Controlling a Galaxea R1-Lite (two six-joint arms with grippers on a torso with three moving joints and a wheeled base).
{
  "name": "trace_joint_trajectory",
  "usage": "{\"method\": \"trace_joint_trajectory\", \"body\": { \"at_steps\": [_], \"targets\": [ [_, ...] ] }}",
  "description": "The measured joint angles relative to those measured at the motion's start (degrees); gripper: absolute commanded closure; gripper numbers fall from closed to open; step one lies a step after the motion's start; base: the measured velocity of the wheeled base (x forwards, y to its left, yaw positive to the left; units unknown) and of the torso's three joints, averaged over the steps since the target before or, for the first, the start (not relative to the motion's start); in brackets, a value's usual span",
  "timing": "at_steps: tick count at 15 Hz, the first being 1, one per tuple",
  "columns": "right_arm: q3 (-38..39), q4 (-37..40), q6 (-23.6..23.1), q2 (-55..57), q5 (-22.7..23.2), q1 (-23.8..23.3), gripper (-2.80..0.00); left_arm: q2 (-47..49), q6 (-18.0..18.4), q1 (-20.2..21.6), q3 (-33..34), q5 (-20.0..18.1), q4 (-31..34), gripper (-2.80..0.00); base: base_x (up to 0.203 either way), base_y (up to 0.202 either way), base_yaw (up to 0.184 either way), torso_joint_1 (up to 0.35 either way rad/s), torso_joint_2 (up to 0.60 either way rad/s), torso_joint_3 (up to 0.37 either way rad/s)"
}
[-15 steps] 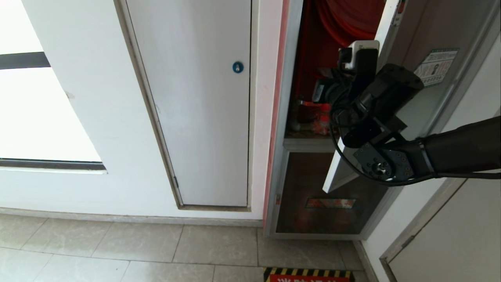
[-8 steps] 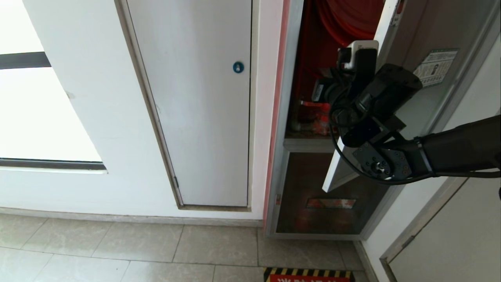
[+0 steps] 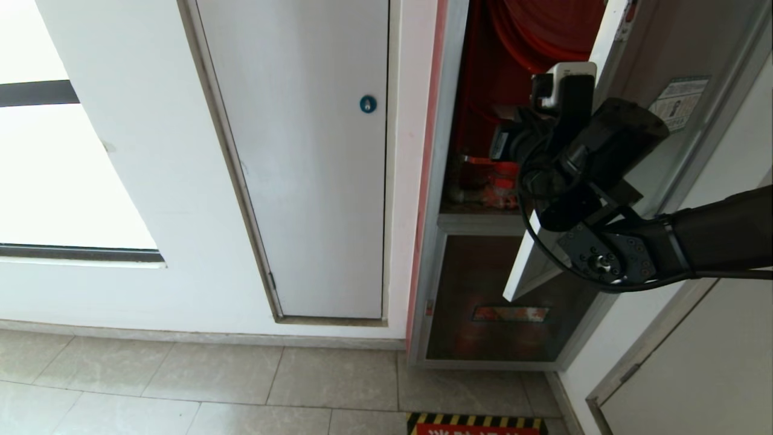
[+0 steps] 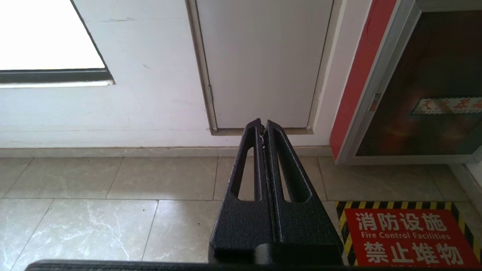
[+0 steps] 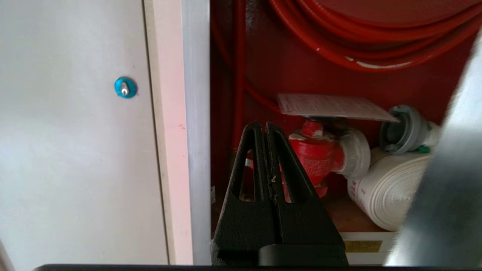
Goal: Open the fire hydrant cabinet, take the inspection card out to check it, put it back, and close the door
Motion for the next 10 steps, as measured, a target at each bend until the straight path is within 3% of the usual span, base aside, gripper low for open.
{"method": "trace_joint_trajectory", "body": {
  "at_steps": [10],
  "targets": [
    [8.7, -0.3, 0.1, -6.7, 0.3, -0.7, 0.0, 0.0, 0.0, 0.0, 0.0, 0.0, 0.0, 0.0, 0.0, 0.0, 0.0, 0.0, 0.0, 0.0]
  ]
}}
